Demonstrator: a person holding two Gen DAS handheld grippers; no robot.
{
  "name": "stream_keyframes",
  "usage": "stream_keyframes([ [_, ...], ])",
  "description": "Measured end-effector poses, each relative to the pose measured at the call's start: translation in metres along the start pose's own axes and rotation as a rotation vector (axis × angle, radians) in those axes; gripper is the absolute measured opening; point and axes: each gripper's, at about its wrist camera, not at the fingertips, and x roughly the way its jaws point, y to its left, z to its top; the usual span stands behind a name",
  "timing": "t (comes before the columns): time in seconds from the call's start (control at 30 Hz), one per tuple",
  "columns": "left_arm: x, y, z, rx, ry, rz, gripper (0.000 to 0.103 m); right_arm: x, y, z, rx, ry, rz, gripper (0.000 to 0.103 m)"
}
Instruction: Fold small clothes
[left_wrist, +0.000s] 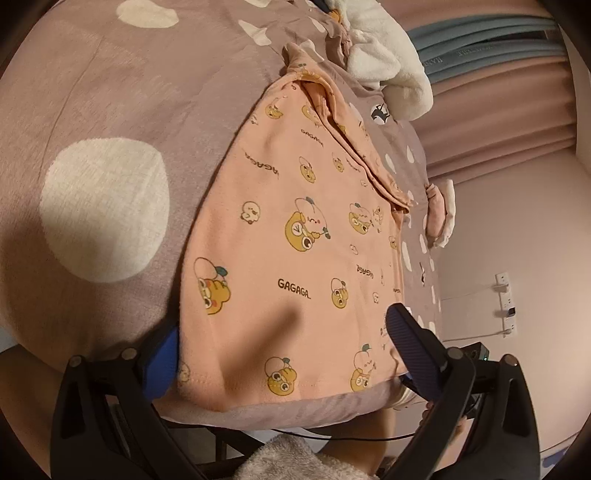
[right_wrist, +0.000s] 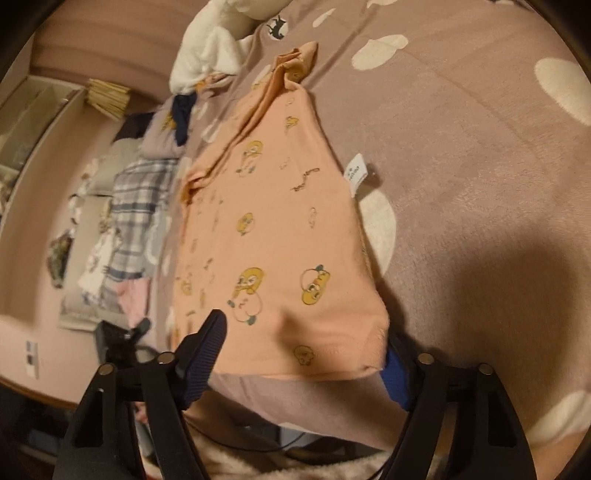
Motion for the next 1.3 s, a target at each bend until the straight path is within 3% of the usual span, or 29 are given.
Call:
stream_keyframes([
  [0.03, -0.001, 0.000, 0.000, -0.001, 0.002, 0.008, 0.093, 0.000, 0.003, -0.002, -0.008, -0.006, -0.028, 0.071],
  [0.17, -0.005, 0.002, -0.002, 0.006, 0.010, 0.062, 0.066, 0.001, 0.002, -0.001, 0.026, -0.026, -0.072, 0.060],
  [0.23, -0.008, 0.004, -0.003, 0.015, 0.005, 0.104, 0.049, -0.002, -0.001, -0.001, 0.044, -0.040, -0.080, 0.048],
  [0.3, -0.007, 0.001, -0.006, 0.053, 0.004, 0.197, 0.017, -0.002, -0.001, -0.003, 0.035, -0.049, -0.098, 0.036],
  [0.37, -0.008, 0.002, -0.008, 0.051, -0.006, 0.255, 0.007, -0.004, -0.003, -0.004, 0.040, -0.062, -0.105, 0.020],
  [0.4, -0.009, 0.003, -0.008, 0.032, -0.009, 0.240, 0.007, -0.005, -0.004, -0.005, 0.046, -0.066, -0.099, 0.008],
  [0.7, -0.015, -0.006, -0.005, 0.019, -0.012, 0.139, 0.005, -0.015, 0.002, -0.002, 0.027, -0.105, -0.053, 0.007],
  [0.83, -0.024, -0.021, 0.000, 0.054, -0.029, 0.146, 0.005, -0.024, 0.010, 0.002, 0.010, -0.137, -0.026, 0.007],
  [1.1, -0.030, -0.039, 0.036, 0.027, -0.070, 0.055, 0.005, -0.033, 0.040, 0.027, -0.066, -0.193, 0.028, 0.007],
  [1.3, -0.024, -0.052, 0.070, 0.003, -0.106, 0.046, 0.005, -0.035, 0.062, 0.059, -0.121, -0.222, 0.034, 0.007],
])
